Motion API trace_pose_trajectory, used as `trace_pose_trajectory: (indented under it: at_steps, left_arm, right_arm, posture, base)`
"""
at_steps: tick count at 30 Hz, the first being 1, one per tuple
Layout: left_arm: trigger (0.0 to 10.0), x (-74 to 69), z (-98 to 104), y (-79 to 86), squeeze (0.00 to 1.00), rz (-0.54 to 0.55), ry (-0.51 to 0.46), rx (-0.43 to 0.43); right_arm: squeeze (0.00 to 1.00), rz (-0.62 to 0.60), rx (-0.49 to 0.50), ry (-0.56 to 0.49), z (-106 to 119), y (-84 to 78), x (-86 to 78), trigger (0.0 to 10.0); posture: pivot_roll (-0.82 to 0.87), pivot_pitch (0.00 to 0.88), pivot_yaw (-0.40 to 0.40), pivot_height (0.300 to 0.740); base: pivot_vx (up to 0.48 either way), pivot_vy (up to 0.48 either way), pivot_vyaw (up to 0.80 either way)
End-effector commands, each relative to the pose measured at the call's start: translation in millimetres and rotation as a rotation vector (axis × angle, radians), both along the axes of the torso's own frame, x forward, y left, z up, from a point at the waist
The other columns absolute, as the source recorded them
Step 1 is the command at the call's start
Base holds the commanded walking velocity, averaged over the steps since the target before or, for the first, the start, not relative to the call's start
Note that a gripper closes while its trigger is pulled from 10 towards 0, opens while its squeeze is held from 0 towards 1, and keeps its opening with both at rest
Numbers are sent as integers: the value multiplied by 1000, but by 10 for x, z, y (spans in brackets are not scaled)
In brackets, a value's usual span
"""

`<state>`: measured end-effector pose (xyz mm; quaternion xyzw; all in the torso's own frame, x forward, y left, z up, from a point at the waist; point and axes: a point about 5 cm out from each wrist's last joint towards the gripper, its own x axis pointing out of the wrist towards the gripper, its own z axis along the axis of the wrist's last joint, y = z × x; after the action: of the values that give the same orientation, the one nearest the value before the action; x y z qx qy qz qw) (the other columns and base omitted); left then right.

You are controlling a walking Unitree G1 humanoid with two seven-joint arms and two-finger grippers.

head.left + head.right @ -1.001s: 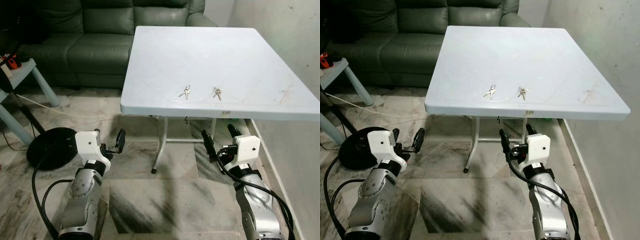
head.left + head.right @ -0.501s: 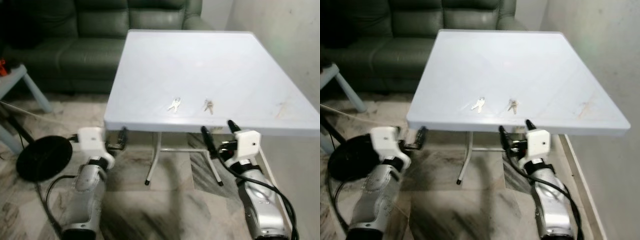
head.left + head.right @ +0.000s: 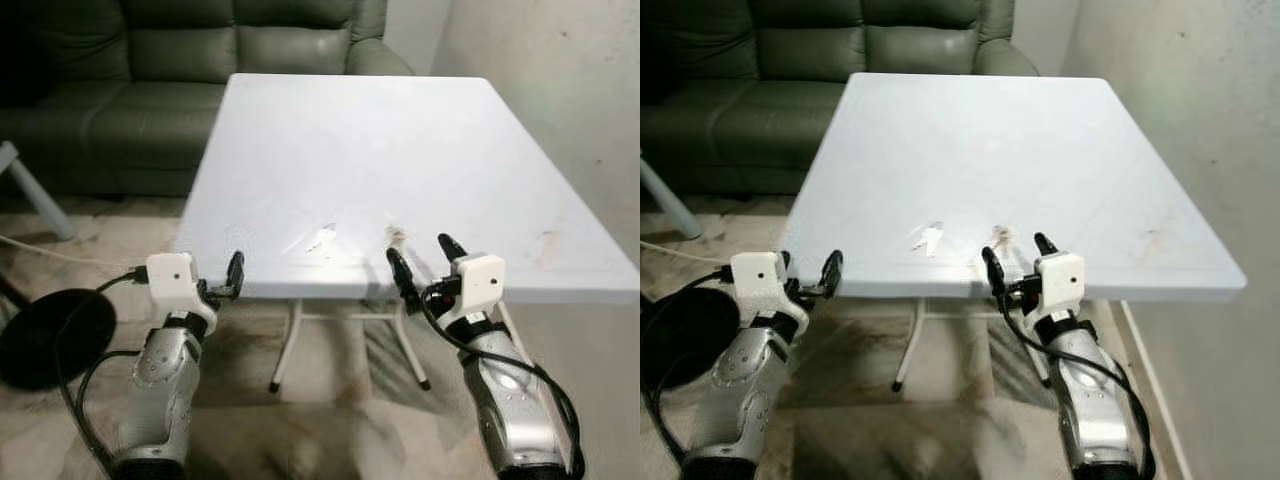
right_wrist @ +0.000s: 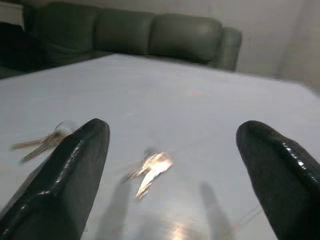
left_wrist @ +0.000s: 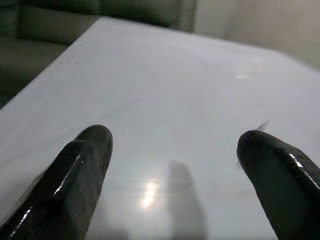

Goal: Hang keys on a hook

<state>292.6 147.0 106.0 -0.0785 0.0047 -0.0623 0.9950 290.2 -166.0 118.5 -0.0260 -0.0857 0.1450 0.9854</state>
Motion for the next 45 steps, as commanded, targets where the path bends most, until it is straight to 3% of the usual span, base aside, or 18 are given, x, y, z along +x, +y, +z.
trace_pose_trajectory:
  at_steps: [1,16,26,36,45]
  left_arm:
    - [10000,-3,42,97,0,35,-10,18]
    - [10000,-36,74,58,0,55,-45,18]
    - [10000,-175,79,-123,0,-18,-49,-6]
    - [10000,-345,25,-295,0,-94,-16,3]
    - [10000,-426,38,-361,0,-123,-10,-1]
  right_arm:
    - [0,30,12,-14,46,76,12,10000]
    - [0,65,-32,-4,57,89,34,10000]
    - [0,50,-123,69,50,109,200,10000]
    - [0,156,-123,162,-43,468,377,10000]
    - [0,141,-90,246,-123,596,426,10000]
  posture:
    - [44,43,-45,740]
    - [49,36,-53,740]
    - [53,70,-65,740]
    - [75,105,-86,740]
    - [90,126,-94,740]
  base:
    - [330,0,0]
    - [210,0,0]
    - [0,0,0]
    - [0,0,0]
    - [0,0,0]
